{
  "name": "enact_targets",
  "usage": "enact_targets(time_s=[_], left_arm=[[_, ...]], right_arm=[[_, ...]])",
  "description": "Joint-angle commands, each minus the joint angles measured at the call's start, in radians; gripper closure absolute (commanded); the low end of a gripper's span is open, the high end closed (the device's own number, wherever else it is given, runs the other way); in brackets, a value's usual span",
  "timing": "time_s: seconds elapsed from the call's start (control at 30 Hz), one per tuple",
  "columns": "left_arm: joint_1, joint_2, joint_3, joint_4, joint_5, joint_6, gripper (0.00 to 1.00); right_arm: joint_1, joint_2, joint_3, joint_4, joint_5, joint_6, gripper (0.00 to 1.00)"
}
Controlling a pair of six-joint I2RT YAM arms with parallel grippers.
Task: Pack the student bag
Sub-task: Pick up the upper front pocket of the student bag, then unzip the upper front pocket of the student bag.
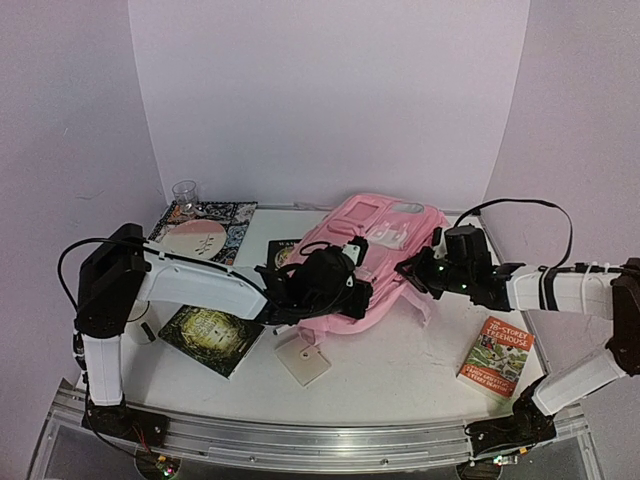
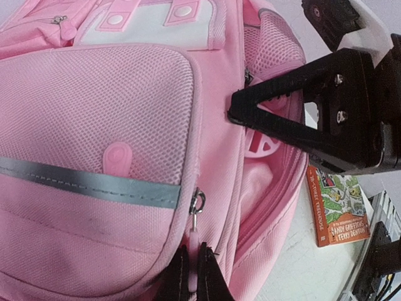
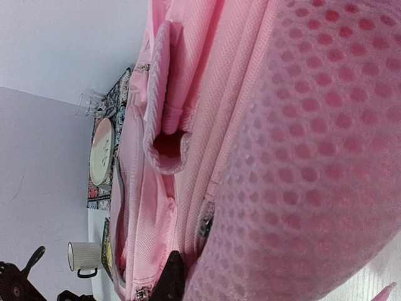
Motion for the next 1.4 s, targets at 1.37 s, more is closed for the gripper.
enact_targets(time_s=[1.37], left_arm=[[-0.032,-0.155,-0.033,-0.042,-0.026,-0.046,0.96]], right_arm=[[-0.105,-0.030,0.123,-0.055,0.132,-0.133,1.00]])
